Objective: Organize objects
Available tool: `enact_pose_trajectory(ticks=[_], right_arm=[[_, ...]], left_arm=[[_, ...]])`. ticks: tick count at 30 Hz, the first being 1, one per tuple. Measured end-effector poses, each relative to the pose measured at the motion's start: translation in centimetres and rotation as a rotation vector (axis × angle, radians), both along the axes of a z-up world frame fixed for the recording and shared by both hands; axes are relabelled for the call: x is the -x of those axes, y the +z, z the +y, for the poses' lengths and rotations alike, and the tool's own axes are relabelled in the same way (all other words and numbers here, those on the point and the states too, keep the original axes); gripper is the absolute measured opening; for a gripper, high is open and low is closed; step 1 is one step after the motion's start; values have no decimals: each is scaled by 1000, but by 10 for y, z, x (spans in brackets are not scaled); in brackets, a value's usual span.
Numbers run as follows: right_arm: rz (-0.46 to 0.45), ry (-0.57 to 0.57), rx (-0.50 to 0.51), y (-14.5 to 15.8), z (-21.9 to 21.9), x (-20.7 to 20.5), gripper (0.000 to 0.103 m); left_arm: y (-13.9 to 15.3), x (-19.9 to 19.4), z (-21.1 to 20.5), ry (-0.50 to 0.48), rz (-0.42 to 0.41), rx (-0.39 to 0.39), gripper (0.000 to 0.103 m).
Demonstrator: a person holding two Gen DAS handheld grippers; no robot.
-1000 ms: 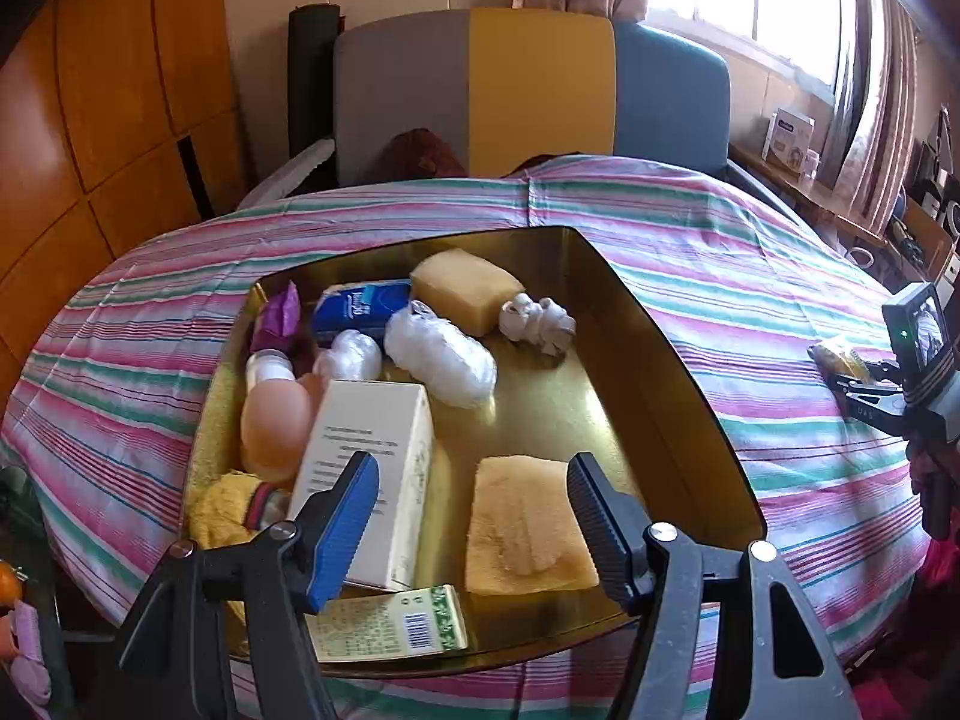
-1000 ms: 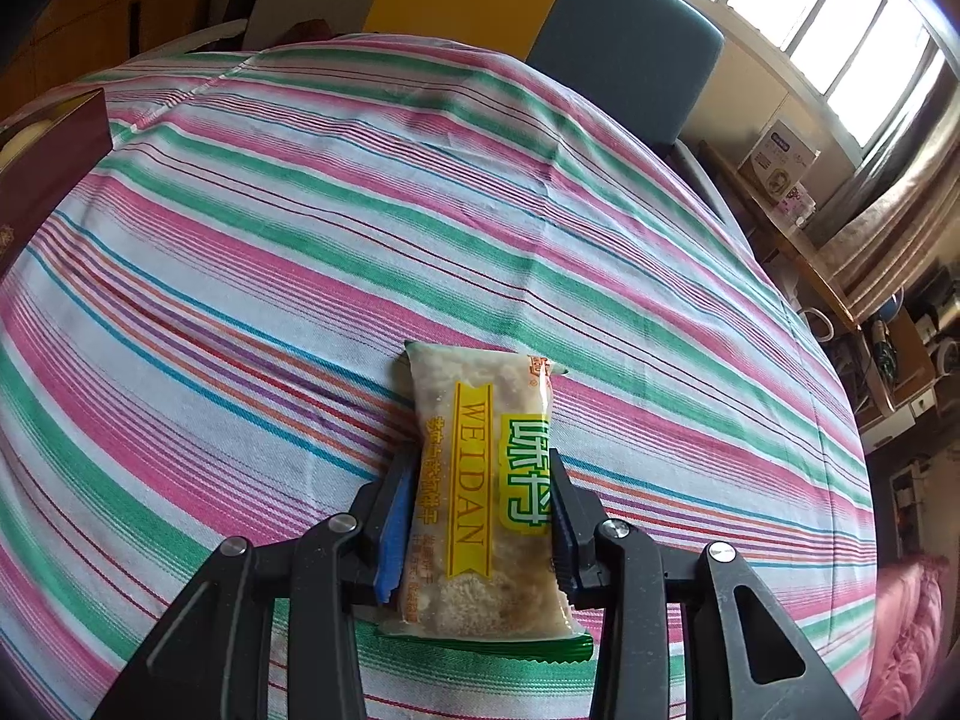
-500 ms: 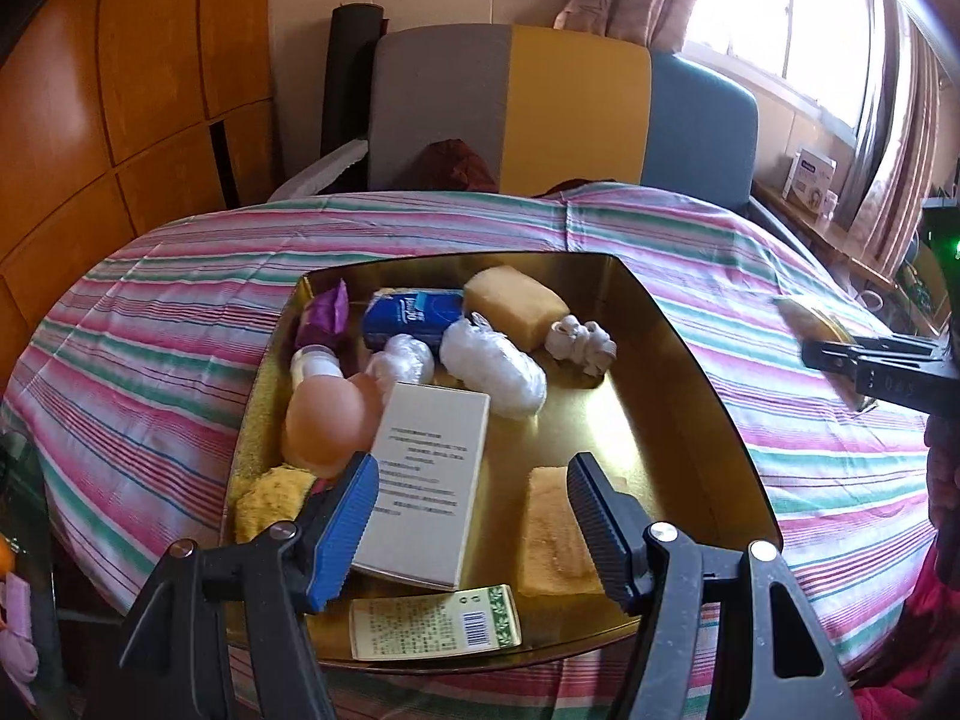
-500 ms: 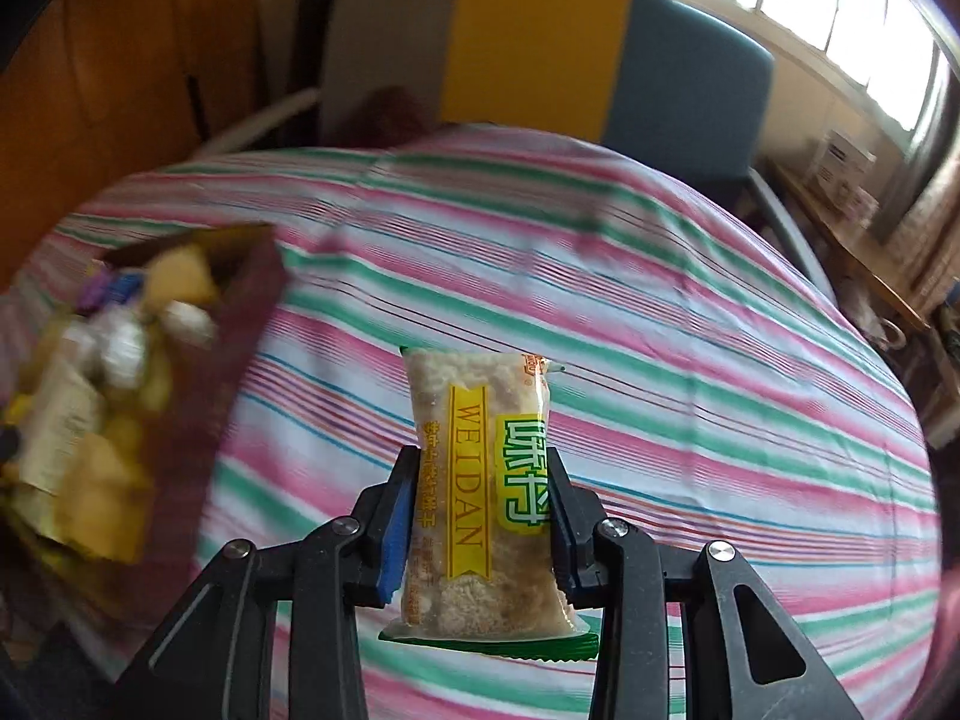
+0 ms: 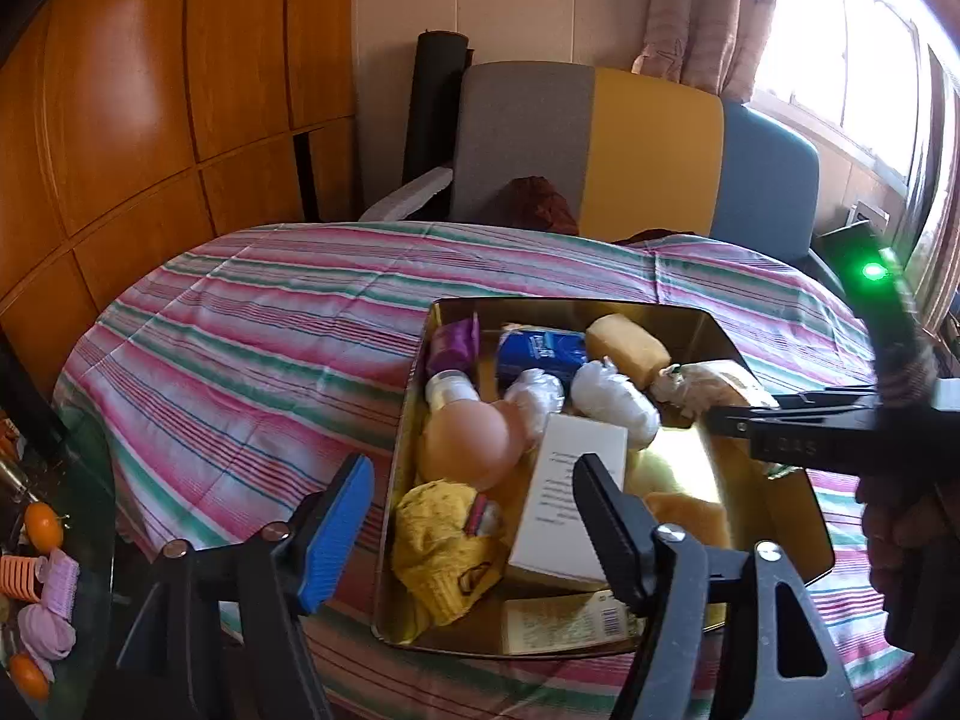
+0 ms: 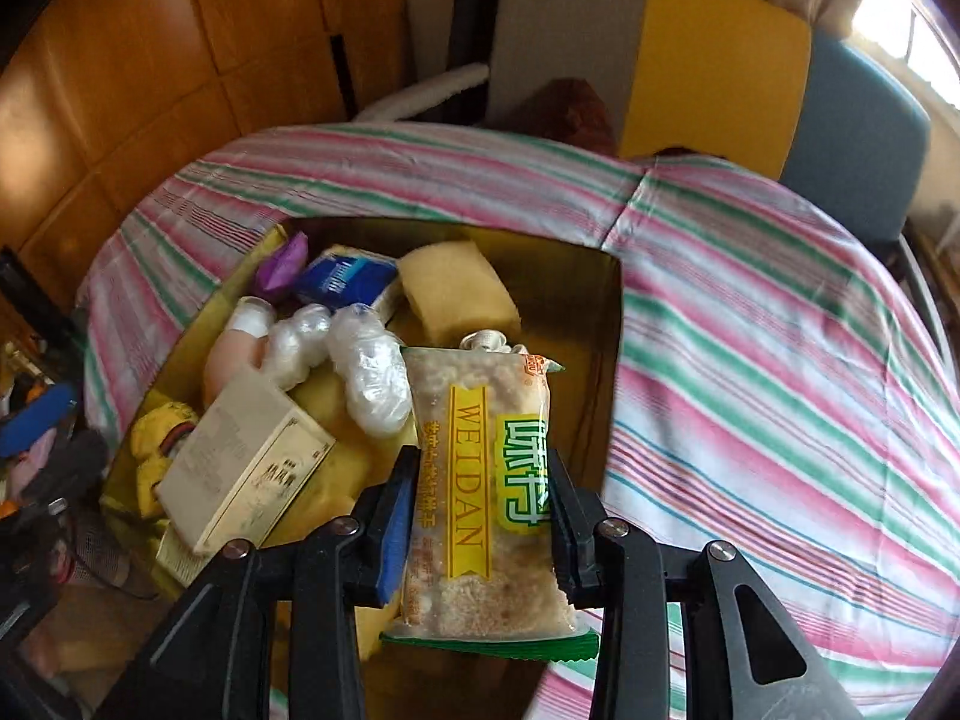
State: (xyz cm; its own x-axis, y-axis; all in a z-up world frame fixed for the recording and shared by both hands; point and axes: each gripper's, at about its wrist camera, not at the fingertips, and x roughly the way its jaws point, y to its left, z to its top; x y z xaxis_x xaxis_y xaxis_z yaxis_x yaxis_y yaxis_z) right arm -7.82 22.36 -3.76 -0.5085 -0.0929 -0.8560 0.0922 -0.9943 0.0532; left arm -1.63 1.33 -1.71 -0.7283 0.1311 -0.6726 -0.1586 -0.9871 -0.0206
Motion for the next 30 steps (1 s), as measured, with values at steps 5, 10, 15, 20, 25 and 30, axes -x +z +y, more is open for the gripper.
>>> enact_pose_trajectory(ticks=[5,10,15,20,25,30], right_arm=[[-34,-21,-23,-25,-12,20,40],[-49,-18,-70,-42,-18,20,47],[3,-14,-68,-32,-14,6,55],[93,-37,-49,-14,-10,-16,71],[171,-103,-36,-2,-8,-47,81],[229,-172,-41,2,-10,-76,86]], left_arm=[[-5,0,-4,19,-4,11,72],[-5,1,-2,33,11,18,72],[-2,0,6,78,30,75,72],[5,-9,8,89,66,90,72],[7,-15,8,84,44,47,72],[5,-21,7,90,27,13,69]])
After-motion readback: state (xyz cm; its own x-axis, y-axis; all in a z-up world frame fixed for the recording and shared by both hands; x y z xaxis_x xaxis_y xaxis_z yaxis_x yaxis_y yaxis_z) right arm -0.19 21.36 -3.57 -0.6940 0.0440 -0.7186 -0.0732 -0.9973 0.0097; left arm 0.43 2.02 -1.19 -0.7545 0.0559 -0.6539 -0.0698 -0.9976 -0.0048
